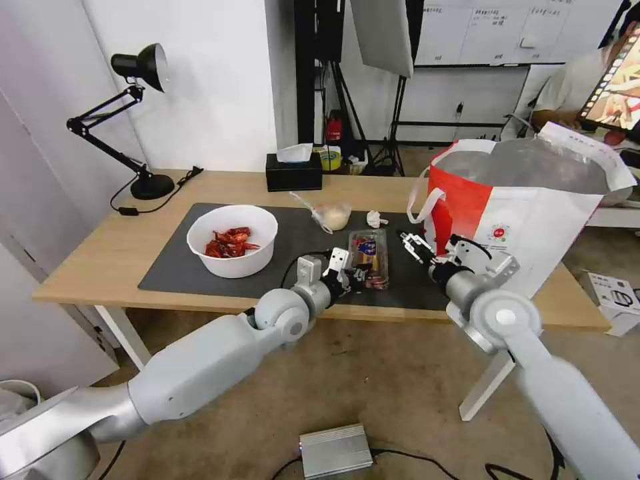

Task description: Pick up the trash from the table and place it into the takeout bag.

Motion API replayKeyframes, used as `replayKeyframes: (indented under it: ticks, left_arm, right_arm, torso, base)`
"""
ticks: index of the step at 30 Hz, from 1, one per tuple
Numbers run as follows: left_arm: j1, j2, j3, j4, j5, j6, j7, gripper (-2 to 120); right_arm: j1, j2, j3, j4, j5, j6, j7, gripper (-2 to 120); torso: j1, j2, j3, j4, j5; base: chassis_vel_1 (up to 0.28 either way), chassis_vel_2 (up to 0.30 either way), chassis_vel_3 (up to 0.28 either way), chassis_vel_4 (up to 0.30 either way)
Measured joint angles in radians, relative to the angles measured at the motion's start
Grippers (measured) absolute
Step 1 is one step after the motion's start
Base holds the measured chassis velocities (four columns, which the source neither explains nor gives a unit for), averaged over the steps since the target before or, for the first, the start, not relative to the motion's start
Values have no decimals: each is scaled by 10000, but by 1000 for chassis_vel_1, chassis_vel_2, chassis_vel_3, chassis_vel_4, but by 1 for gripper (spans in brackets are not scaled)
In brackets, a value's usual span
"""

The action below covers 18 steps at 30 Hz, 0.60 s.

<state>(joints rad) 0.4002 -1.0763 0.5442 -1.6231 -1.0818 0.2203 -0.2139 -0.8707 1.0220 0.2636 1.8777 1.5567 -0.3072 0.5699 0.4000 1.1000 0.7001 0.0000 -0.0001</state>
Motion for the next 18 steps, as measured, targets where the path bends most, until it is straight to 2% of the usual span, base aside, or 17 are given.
replayKeyframes:
  ticks: [18]
  left_arm:
    - [50, 45, -103, -173, -142, -10, -230, 0]
  right_arm:
    - [930, 1090, -622, -1303, -634, -630, 232, 100]
  torso:
    - [0, 0, -1, 0, 0]
  base:
    - [0, 0, 0, 0]
